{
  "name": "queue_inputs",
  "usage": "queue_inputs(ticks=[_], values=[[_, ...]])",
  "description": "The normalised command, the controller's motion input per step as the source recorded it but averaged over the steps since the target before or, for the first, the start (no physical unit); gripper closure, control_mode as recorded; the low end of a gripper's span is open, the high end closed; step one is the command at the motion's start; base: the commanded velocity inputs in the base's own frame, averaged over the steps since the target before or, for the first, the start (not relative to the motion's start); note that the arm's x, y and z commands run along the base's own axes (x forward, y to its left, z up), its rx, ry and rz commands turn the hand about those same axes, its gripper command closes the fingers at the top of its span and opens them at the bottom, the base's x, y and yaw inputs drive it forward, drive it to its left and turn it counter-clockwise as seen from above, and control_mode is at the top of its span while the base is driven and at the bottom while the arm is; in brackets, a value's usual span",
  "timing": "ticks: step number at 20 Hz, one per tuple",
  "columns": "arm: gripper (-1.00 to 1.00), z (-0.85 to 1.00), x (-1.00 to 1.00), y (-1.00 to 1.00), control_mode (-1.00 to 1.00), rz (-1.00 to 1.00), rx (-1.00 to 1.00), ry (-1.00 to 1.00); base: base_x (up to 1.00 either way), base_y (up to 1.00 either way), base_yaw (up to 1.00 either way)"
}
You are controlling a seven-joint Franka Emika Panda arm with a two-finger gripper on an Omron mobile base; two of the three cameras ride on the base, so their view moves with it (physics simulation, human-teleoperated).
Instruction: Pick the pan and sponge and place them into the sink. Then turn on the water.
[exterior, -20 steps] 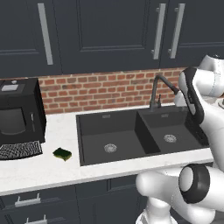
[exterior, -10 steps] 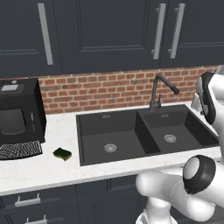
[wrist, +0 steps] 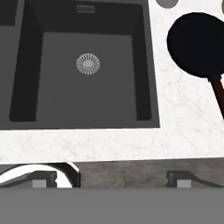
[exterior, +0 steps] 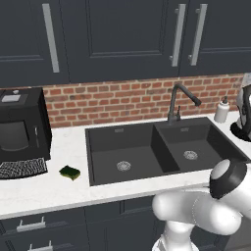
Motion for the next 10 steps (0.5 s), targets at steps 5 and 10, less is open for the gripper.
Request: queue_inputs(ticks=[5, 10], values=[[-1.0, -0.12, 0.0, -0.6, -1.0, 0.0, 0.0, 0.0, 0.0, 0.0, 0.0], [-1.0, -0.18, 0.0, -0.43, -1.0, 0.01, 0.0, 0.0, 0.0, 0.0, 0.0]])
